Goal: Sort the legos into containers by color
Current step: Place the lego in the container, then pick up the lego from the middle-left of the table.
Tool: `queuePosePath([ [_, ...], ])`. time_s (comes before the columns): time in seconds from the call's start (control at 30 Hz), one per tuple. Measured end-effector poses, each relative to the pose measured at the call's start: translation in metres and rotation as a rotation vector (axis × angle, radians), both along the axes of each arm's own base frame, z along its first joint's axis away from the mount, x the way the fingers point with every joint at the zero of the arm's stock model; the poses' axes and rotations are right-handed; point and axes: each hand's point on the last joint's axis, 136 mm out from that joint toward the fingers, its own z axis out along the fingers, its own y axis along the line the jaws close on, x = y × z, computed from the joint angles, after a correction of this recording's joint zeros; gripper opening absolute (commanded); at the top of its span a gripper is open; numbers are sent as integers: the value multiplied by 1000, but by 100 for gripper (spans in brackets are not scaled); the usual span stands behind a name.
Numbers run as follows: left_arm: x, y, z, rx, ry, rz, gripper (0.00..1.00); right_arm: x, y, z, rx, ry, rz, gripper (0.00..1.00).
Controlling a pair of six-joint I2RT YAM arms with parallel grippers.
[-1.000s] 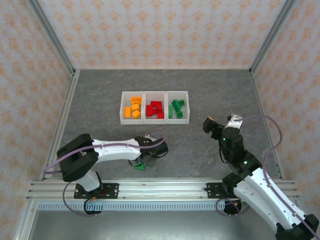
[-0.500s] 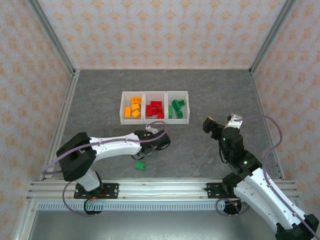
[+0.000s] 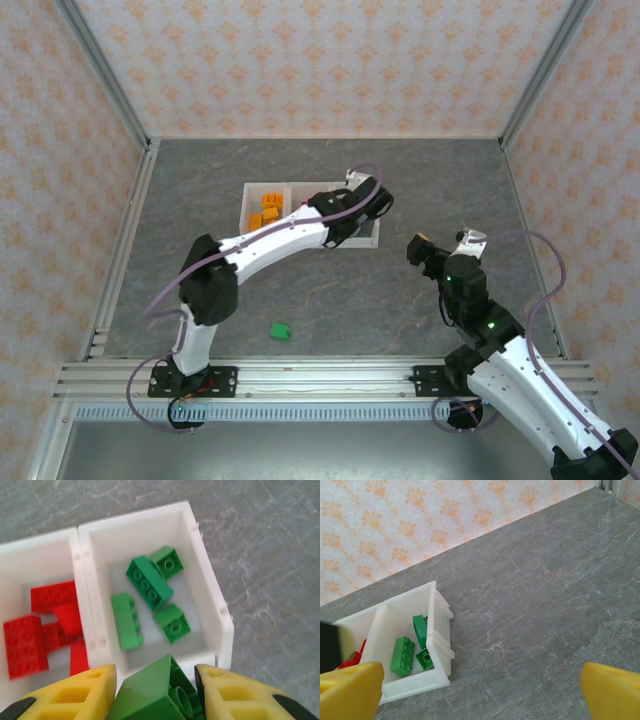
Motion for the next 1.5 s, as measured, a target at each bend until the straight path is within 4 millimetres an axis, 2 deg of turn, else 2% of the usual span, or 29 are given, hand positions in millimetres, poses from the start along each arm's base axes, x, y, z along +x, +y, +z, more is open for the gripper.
queuePosePath([
  [0.13,34,2,-22,26,20,13,42,-1,-1,2,4,-9,-4,100],
  [0.3,58,9,-46,29,61,25,51,-1,-2,3,3,-11,-7,100],
  [0.33,60,9,-48,27,67,23,55,-1,-2,3,4,-12,-7,100],
  [0.4,61,8,-52,25,76,16,70,-1,-2,3,3,-11,-8,100],
  [0.43,61,8,-52,24,79,9,74,-1,-2,3,3,-12,-8,100],
  [0.6,60,2,-50,4,88,-17,85,-1,-3,3,4,-13,-16,100],
  [0.7,59,2,-50,7,88,-18,99,-1,-4,3,4,-13,-18,100],
  [0.9,54,12,-47,7,71,7,99,0,-3,1,0,-7,-18,100],
  [1.0,23,39,-48,21,108,28,99,0,-3,1,1,-5,-19,100],
  [1.2,-37,82,-35,-11,121,58,99,0,-3,0,0,-2,-19,100],
  [1.27,-61,89,-38,-14,136,54,99,0,-3,-1,0,-1,-19,100],
  [1.5,-150,99,-72,-9,244,19,99,0,-3,-1,-1,0,-18,100],
])
